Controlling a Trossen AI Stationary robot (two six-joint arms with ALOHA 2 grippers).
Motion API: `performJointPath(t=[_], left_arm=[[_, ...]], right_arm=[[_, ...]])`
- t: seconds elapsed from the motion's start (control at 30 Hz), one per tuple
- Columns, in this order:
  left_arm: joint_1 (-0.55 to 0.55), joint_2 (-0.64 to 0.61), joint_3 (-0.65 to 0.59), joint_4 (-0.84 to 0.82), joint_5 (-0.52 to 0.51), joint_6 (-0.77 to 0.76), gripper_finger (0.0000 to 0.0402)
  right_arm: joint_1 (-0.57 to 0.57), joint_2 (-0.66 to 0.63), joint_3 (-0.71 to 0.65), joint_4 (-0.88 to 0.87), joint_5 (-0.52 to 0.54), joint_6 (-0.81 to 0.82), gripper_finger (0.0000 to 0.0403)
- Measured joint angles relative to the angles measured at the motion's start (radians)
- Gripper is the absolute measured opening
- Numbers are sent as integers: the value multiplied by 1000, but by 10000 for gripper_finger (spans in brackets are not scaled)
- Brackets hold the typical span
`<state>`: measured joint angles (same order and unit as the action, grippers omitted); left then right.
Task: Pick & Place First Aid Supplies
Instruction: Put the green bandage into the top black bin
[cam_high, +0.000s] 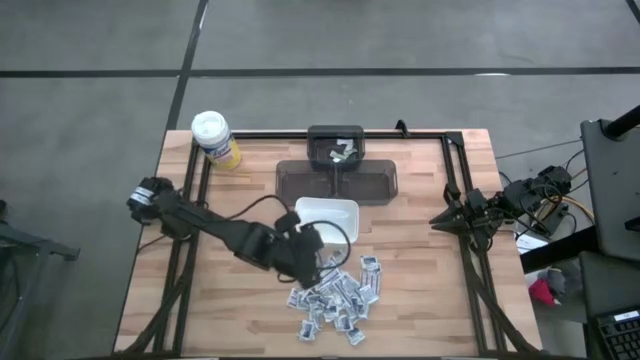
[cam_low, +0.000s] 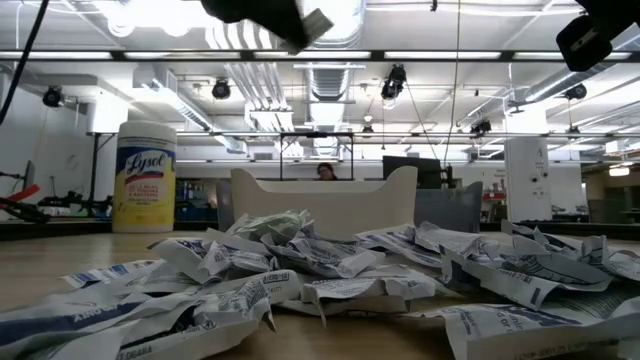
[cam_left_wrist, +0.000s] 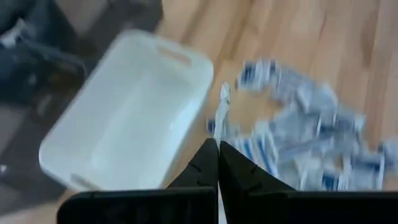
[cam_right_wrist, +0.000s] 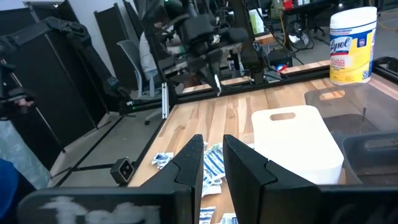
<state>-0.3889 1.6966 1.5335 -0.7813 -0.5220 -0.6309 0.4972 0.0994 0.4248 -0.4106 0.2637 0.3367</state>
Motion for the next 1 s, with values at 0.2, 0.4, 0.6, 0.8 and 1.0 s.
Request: performJointPath(t=[0.2, 0.4, 0.6, 0.8, 1.0], left_arm=[[94, 0, 0, 168, -177, 97, 0], [251, 0, 0, 353, -200, 345, 0], [432, 0, 0, 383, -72, 551, 0], [610, 6, 0, 385, 140, 658, 0], [733, 6, 0, 387, 239, 744, 0]], right_arm=[[0, 0, 0, 0, 0, 0, 59], [0, 0, 0, 0, 0, 0, 59], [0, 0, 0, 0, 0, 0, 59], [0, 0, 0, 1, 0, 3, 59], [0, 0, 0, 1, 0, 0, 59]])
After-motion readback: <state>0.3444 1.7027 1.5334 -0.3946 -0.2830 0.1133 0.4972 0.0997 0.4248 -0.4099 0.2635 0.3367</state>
